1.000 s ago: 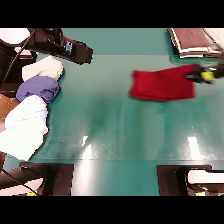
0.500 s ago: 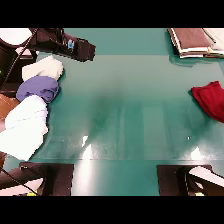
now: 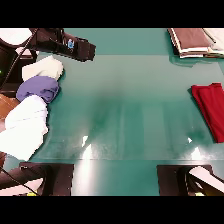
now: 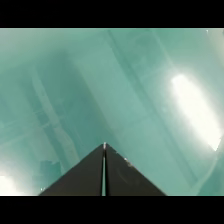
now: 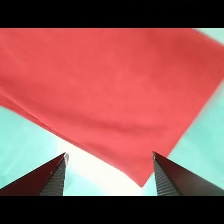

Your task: Fold the shirts.

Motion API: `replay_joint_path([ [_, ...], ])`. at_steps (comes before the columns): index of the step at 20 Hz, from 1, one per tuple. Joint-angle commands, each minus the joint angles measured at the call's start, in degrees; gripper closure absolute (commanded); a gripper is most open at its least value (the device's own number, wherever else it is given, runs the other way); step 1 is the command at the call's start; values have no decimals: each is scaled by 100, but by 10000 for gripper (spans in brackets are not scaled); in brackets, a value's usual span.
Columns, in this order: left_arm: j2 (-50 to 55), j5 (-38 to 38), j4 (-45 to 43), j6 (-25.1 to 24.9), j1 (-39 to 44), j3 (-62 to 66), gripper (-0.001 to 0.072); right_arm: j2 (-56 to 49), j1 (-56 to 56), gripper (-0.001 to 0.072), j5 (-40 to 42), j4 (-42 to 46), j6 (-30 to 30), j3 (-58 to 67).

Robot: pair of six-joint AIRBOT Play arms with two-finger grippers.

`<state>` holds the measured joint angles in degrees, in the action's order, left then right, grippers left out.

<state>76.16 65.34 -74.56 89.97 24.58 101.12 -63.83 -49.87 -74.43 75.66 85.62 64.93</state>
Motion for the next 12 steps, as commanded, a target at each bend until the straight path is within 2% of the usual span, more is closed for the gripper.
replay_joint_path([
  [1,2,-15,-2,0,2,2,685,345,389,108,-155,-153,131,321],
  [4,0,-70,-48,0,2,2,685,723,1403,110,17,-719,131,319],
  [7,0,-42,2,4,2,2,685,894,2715,120,111,-697,131,319],
  [8,0,-42,13,4,2,2,685,892,3115,186,120,-697,131,319],
  [9,0,-42,11,4,2,2,685,887,3464,292,127,-691,131,319],
  [12,0,-42,13,4,2,2,685,887,4317,669,284,-691,129,319],
])
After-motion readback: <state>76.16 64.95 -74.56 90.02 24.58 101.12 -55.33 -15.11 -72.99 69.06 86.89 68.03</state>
